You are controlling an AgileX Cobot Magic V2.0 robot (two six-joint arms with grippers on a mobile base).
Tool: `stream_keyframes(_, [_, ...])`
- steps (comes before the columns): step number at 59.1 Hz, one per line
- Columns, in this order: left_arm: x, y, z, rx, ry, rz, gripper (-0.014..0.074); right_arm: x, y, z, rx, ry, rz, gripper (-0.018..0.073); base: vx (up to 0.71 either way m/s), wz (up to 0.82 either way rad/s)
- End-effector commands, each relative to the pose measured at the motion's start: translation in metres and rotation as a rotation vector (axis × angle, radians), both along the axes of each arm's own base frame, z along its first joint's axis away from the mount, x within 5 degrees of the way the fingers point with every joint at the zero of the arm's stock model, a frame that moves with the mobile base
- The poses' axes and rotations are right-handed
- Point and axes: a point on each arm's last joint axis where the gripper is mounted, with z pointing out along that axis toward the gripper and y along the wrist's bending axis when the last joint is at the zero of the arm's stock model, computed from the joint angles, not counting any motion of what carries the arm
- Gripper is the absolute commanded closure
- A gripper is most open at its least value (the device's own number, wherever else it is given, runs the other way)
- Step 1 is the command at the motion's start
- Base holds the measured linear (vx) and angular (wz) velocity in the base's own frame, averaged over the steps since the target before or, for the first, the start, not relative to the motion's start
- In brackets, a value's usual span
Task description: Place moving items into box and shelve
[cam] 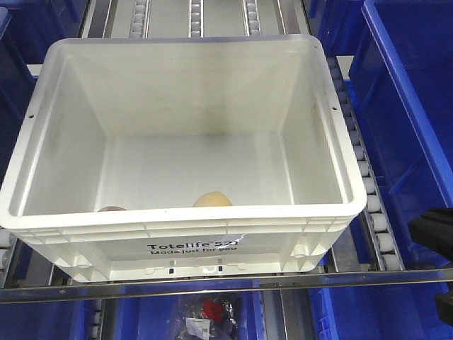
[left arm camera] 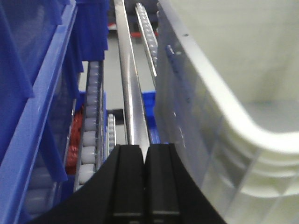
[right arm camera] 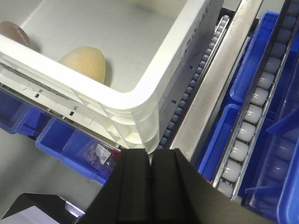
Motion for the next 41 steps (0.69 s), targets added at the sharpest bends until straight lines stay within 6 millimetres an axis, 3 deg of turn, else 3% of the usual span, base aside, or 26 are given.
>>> stream_keyframes(1, [0.001, 0.000, 0.000, -0.010, -0.178, 0.007, 0.0619, 0.003, 0.001, 0.013, 0.036, -0.079, 0.009, 0.0575, 0.00, 0.00])
stream_keyframes(14, [0.001, 0.000, -0.034, -0.021, -0.290, 0.005, 0.0619, 0.003, 0.001, 0.013, 0.036, -0.079, 0.009, 0.0575, 0.00, 0.00])
stream_keyframes(41, [0.002, 0.000, -0.033, -0.028, -0.286, 0.007, 0.0619, 0.003, 0.001, 0.013, 0.036, -0.079, 0.009, 0.0575, 0.00, 0.00])
